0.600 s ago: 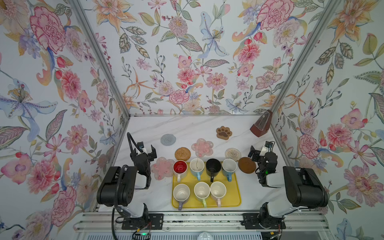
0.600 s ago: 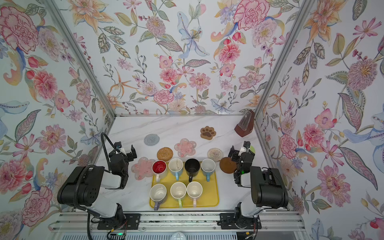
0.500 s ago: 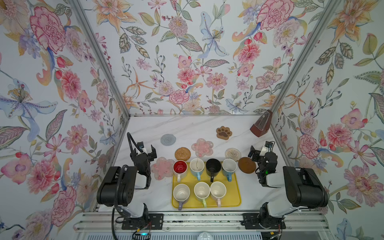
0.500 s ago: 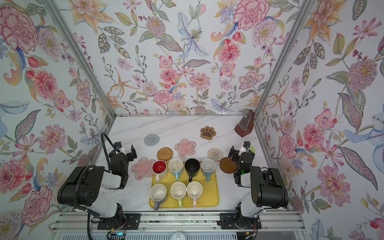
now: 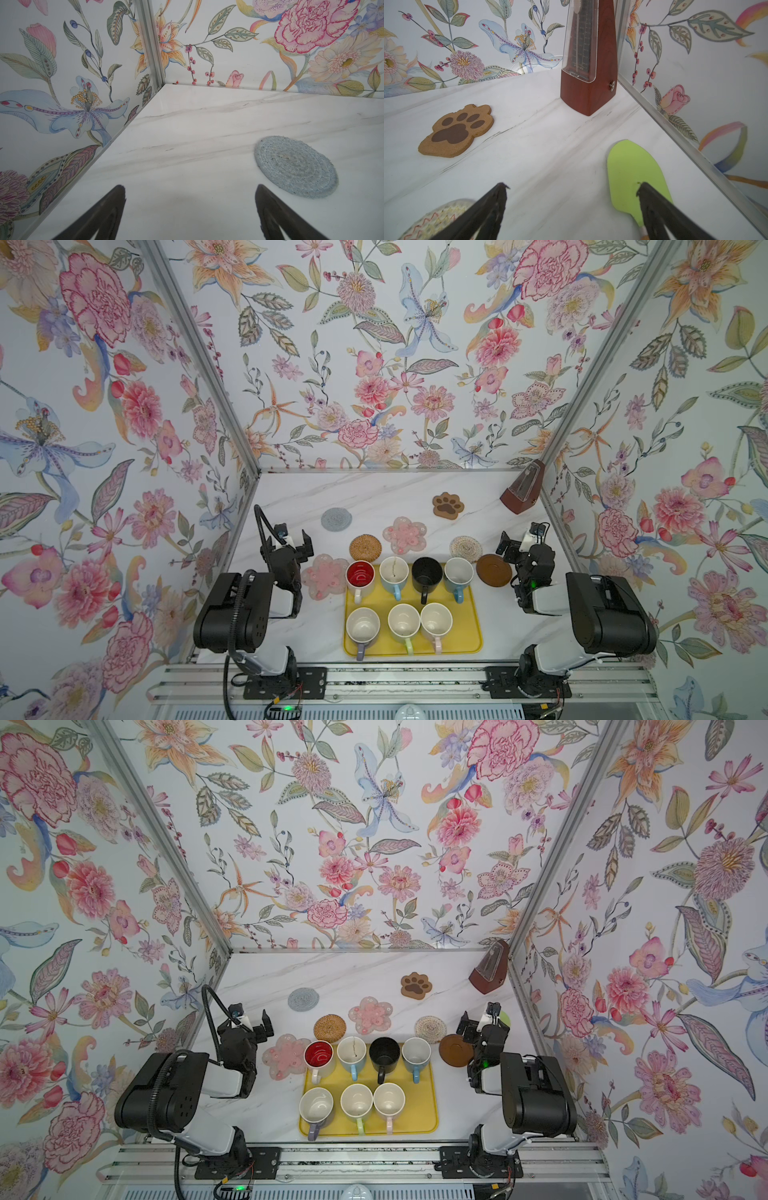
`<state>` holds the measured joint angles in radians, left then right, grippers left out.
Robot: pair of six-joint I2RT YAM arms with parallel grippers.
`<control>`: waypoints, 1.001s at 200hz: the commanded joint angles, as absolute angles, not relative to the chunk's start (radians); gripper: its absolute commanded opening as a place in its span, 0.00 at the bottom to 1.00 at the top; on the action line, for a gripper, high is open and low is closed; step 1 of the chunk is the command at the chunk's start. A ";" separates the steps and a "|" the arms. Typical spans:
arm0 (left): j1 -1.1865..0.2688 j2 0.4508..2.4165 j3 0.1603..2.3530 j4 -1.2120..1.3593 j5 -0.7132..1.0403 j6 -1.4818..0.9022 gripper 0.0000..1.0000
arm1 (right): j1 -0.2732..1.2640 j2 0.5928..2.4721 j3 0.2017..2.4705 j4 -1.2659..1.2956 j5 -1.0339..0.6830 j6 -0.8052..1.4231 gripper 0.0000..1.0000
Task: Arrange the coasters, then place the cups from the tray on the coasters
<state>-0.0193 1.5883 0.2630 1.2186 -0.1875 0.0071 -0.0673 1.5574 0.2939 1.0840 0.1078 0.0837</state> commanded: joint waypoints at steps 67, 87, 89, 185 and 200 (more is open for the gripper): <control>-0.023 1.578 0.274 1.223 -0.182 0.019 0.99 | -0.074 1.546 0.310 1.072 0.095 0.097 0.99; -0.023 1.580 0.276 1.220 -0.183 0.019 0.99 | -0.074 1.547 0.308 1.073 0.093 0.096 0.99; -0.022 1.579 0.276 1.219 -0.183 0.019 0.99 | -0.074 1.546 0.308 1.072 0.093 0.096 0.99; -0.023 1.582 0.217 1.316 -0.144 0.029 0.99 | -0.074 1.545 0.303 1.083 0.099 0.098 0.99; -0.028 1.590 0.154 1.432 -0.141 0.034 0.99 | -0.072 1.521 0.292 1.086 0.135 0.111 0.99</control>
<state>-0.0193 1.5883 0.2363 1.2652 -0.1703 0.0113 -0.0673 1.5574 0.2939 1.0847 0.1085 0.0849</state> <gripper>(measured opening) 0.989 0.992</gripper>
